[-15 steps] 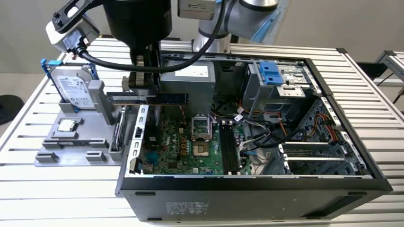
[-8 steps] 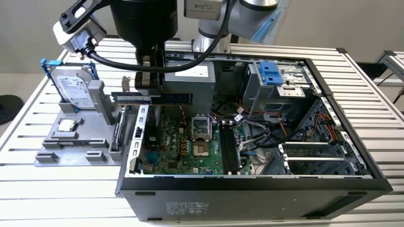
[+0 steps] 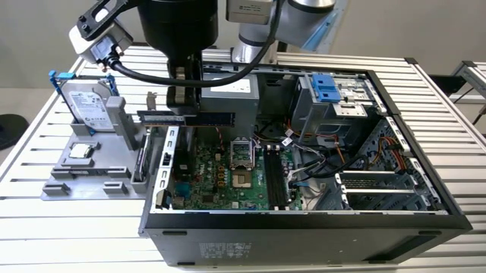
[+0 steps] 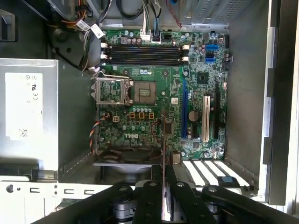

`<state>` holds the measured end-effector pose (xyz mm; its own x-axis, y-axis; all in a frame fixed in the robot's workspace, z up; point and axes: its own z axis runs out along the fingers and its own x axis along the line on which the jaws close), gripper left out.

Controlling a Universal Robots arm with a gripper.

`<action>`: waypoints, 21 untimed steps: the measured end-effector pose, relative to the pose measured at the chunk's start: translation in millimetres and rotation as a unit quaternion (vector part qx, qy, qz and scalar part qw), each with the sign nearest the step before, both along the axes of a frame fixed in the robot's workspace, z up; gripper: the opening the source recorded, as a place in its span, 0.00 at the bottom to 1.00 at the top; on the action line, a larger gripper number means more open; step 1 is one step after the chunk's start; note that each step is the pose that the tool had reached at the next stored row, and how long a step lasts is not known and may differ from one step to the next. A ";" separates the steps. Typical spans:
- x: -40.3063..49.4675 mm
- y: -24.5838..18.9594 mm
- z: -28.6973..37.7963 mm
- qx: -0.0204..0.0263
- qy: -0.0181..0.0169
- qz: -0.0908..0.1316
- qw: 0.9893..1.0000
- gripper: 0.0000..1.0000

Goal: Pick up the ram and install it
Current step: 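Pick up the ram and move it above insertion slot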

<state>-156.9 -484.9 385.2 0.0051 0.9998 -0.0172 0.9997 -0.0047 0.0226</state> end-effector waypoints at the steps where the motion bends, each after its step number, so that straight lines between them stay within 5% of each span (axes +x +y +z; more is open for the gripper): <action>1: 0.5 0.0 0.0 0.000 0.000 0.000 1.000 0.00; 21: 11.1 0.0 0.0 0.000 0.000 0.000 1.000 0.00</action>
